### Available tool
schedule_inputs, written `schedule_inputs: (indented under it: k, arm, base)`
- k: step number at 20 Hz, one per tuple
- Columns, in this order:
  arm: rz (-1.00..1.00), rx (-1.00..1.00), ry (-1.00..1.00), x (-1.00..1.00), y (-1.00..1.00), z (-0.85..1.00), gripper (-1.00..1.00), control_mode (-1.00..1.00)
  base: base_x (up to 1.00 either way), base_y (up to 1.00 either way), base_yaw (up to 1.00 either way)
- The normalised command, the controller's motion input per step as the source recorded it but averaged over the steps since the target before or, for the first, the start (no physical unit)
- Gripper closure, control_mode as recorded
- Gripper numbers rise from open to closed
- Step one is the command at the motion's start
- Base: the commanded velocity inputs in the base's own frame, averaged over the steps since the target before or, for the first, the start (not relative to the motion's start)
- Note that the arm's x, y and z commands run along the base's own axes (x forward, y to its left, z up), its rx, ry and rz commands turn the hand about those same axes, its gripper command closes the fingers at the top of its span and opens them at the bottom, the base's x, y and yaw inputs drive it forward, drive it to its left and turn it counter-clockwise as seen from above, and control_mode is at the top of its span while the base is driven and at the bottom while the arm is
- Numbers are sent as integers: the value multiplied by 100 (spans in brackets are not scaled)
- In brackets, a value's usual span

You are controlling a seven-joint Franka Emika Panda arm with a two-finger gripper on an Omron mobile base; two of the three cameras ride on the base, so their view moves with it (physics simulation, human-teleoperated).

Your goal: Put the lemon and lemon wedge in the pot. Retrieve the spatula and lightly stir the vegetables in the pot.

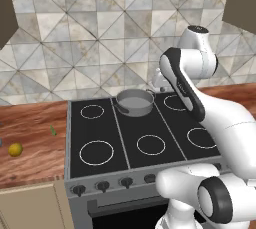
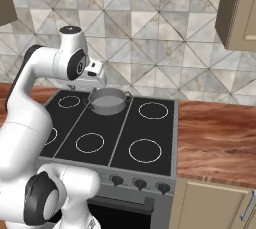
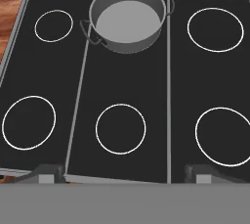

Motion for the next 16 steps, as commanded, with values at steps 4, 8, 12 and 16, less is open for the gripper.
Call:
schedule_inputs:
  k: [4, 8, 12, 16]
  arm:
    - [0, 0, 0, 0, 0, 0, -100, 100]
    - [0, 0, 0, 0, 0, 0, -100, 100]
    - [0, 0, 0, 0, 0, 0, -100, 100]
    - [0, 0, 0, 0, 0, 0, -100, 100]
  base:
    - [-36, 30, 0]
    - [-17, 60, 0]
    - [-4, 70, 0]
    - [1, 88, 0]
